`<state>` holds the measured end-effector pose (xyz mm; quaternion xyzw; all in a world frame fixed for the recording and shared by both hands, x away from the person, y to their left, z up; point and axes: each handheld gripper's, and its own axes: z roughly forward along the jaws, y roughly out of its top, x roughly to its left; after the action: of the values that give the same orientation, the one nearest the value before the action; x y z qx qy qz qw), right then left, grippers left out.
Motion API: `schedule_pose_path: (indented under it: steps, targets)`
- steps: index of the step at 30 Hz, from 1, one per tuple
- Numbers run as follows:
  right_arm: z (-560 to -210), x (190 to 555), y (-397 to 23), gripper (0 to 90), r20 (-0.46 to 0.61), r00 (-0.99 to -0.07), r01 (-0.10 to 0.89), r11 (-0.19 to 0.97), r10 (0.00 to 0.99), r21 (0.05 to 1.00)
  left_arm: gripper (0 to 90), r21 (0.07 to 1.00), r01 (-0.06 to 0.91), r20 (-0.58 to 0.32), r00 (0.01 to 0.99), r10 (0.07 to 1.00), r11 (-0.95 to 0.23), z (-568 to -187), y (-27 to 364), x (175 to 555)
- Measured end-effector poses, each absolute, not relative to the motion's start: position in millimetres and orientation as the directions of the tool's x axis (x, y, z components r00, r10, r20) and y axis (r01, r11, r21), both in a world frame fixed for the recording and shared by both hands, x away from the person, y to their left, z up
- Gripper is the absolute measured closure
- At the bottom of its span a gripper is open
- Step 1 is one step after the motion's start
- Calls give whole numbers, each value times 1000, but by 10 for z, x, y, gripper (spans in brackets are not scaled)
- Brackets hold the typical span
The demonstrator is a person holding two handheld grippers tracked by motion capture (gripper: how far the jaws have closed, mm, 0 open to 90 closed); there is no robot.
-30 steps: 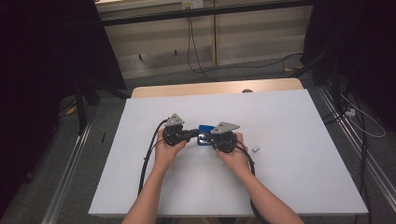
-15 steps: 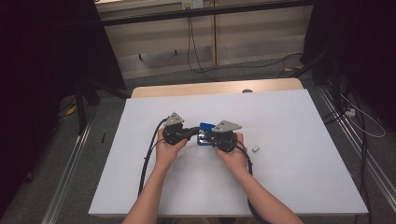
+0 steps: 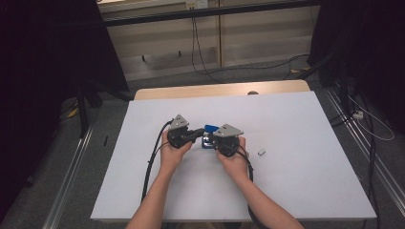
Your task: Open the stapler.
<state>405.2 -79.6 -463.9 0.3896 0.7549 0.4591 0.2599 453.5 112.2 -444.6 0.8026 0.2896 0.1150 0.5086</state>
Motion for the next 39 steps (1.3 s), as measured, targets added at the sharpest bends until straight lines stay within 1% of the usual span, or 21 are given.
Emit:
schedule_pose_path:
  steps: [6,8,9,11,12,14,19,26,29,35,39]
  targets:
    - [-4648,4036,-792,900,-47,-554,338,277,831,900,900,882,361,-127,802,583,-304,-4454,1126,4537]
    - [-4646,4027,-795,900,-45,-547,329,265,836,906,900,872,369,-132,810,572,-322,-4474,1113,4536]
    - [-4638,4022,-801,900,-49,-542,319,259,839,912,900,872,356,-118,820,560,-337,-4494,1077,4527]
    - [-4628,4024,-811,900,-35,-538,322,244,842,915,900,876,350,-123,827,548,-332,-4512,1028,4522]
    - [-4622,4025,-810,900,-39,-538,324,250,842,913,900,874,345,-109,826,554,-343,-4515,1015,4524]
    - [-4616,4025,-816,900,-49,-536,321,258,843,911,900,876,350,-122,827,549,-333,-4536,1012,4533]
    - [-4592,4028,-838,900,-60,-525,311,257,849,915,900,865,342,-93,828,553,-367,-4564,991,4531]
    - [-4524,4028,-855,900,-90,-494,300,267,865,916,900,862,340,-84,827,556,-375,-4589,983,4528]
    - [-4493,4026,-867,900,-97,-475,300,265,875,916,900,863,343,-91,826,556,-370,-4592,987,4533]
    - [-4416,4017,-957,900,-144,-432,283,285,890,916,900,862,356,-110,826,553,-360,-4598,988,4542]
    - [-4388,4017,-1014,900,-144,-430,293,288,891,912,900,859,352,-97,824,558,-371,-4588,978,4535]
